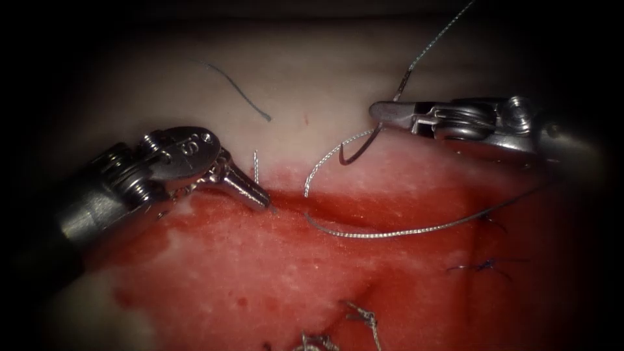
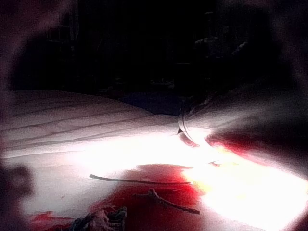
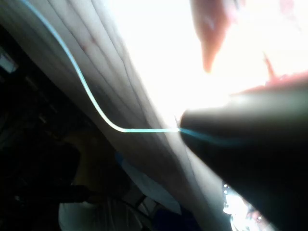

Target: Wound Closure

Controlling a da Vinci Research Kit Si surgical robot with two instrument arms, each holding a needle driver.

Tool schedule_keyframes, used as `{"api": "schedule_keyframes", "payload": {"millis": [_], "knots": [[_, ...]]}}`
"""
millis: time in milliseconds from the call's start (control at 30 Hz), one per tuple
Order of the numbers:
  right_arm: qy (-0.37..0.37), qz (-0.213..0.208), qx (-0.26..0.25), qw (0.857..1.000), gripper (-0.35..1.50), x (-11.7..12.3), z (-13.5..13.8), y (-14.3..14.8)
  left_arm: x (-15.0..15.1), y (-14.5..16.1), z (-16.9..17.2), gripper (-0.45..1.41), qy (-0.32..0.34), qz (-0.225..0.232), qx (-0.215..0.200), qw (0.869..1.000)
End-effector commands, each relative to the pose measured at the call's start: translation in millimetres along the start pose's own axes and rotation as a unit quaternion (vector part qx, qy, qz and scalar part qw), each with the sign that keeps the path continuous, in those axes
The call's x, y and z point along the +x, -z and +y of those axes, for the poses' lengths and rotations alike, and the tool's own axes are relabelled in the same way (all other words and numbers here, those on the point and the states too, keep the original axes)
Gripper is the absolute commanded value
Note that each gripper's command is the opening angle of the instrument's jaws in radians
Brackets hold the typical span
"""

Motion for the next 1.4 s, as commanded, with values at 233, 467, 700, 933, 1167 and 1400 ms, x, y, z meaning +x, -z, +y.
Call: {"api": "schedule_keyframes", "payload": {"millis": [233, 467, 700, 933, 1167, 1400], "knots": [[-0.114, 0.022, 0.017, 0.993, -0.35, -0.4, 2.7, 0.6, 1.5, 0.7, 0.0, -0.45, 0.005, 0.002, 0.002, 1.0], [-0.168, 0.043, 0.037, 0.984, -0.35, -0.9, 3.3, 1.4, 1.5, 0.7, 0.0, -0.45, 0.008, 0.002, 0.002, 1.0], [-0.206, 0.092, 0.068, 0.972, -0.35, -2.3, 4.7, 2.6, 1.5, 0.7, 0.0, -0.45, 0.008, 0.002, 0.002, 1.0], [-0.165, 0.239, 0.135, 0.947, -0.35, -3.6, 4.4, 2.3, 1.5, 0.7, 0.0, -0.45, 0.008, 0.002, 0.002, 1.0], [-0.09, 0.324, 0.102, 0.936, -0.35, -3.0, 3.9, 1.8, 1.5, 0.7, 0.0, -0.45, 0.011, 0.002, 0.002, 1.0], [-0.199, 0.379, 0.014, 0.904, -0.35, -2.6, 2.9, 1.2, 1.7, 0.8, 0.1, -0.45, 0.012, 0.002, 0.001, 1.0]]}}
